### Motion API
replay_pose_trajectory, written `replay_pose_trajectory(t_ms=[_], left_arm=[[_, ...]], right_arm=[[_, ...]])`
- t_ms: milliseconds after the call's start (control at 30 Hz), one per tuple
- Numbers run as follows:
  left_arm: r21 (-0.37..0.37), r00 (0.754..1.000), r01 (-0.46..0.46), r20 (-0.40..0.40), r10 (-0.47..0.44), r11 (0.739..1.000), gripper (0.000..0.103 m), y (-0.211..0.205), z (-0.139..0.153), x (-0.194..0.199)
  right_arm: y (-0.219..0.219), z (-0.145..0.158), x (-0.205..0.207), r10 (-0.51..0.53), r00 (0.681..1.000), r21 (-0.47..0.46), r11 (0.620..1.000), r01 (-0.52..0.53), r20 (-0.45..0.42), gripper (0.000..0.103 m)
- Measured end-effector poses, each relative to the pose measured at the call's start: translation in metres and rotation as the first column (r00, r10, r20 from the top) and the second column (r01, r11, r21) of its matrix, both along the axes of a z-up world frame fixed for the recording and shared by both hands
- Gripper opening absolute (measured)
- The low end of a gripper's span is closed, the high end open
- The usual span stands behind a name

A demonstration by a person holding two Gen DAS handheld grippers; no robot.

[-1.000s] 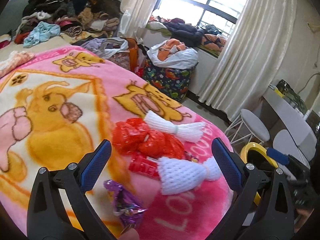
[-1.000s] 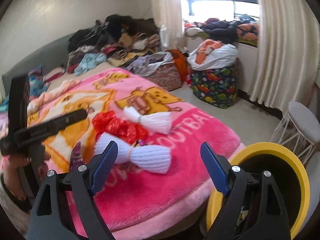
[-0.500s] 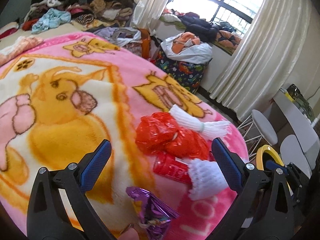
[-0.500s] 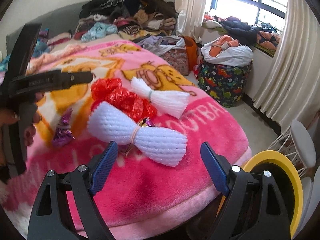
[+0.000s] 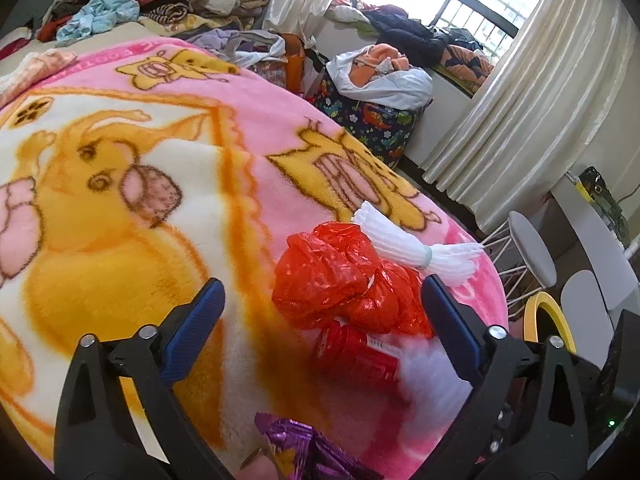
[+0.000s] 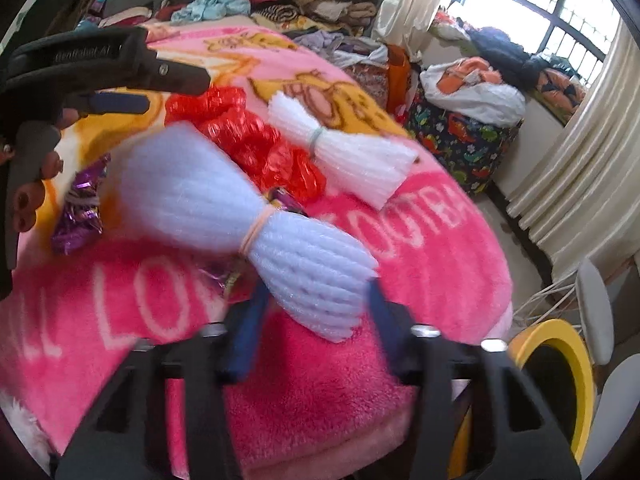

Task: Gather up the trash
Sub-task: 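Grasp the white foam net with the right gripper while the left gripper grasps the red plastic bag, then carry the foam net and red bag over the bin with both grippers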

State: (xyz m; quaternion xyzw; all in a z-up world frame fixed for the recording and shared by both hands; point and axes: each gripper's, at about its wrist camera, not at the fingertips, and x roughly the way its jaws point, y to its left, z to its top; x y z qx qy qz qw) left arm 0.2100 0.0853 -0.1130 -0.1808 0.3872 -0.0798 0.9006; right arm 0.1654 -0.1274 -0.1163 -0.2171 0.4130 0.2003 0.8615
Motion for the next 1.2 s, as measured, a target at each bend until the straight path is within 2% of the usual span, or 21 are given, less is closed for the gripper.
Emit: replay_pose_trajectory(t_ms=[67, 167, 267, 333, 433, 667, 833, 1200], left_arm=[[-0.013, 1.0, -0.009, -0.017, 0.009, 1.0, 0.083, 0.001, -0.003, 0.004], [-0.038, 0.999, -0.013, -0.04, 0.011, 0.999, 0.067, 0.003, -0.008, 0.009], [-0.055, 0.998, -0.006, -0.068, 0.003, 0.998, 0.047, 0.0, -0.014, 0.014], [-0.06, 0.998, 0.007, -0.069, -0.011, 0.998, 0.029, -0.003, -0.015, 0.015], [-0.032, 0.999, 0.019, -0.039, -0.021, 0.999, 0.018, -0.01, -0.008, 0.01], [-0.032, 0.998, 0.03, 0.051, -0.028, 0.999, 0.016, -0.012, 0.018, -0.006], [0.007, 0.995, 0.022, 0.094, -0.023, 1.0, 0.016, -0.013, 0.036, -0.017], [0.053, 0.99, 0.009, 0.141, -0.016, 0.999, 0.016, -0.016, 0.058, -0.036]], right_arm=[[-0.004, -0.002, 0.002, 0.006, 1.0, 0.029, 1.0, -0.006, -0.014, 0.036], [-0.009, 0.0, 0.003, 0.006, 1.0, 0.059, 0.998, -0.004, -0.026, 0.033], [-0.013, 0.001, 0.004, 0.001, 0.999, 0.091, 0.996, 0.003, -0.039, 0.032], [-0.016, 0.004, 0.004, -0.002, 0.999, 0.123, 0.992, 0.008, -0.048, 0.03], [-0.02, 0.008, 0.003, -0.006, 0.998, 0.171, 0.985, 0.015, -0.056, 0.029], [-0.024, 0.02, -0.007, -0.007, 0.999, 0.257, 0.966, 0.019, -0.05, 0.029], [-0.028, 0.03, -0.013, -0.011, 0.999, 0.299, 0.954, 0.022, -0.036, 0.029], [-0.047, 0.056, -0.027, -0.053, 0.999, 0.378, 0.924, 0.051, -0.006, 0.029]])
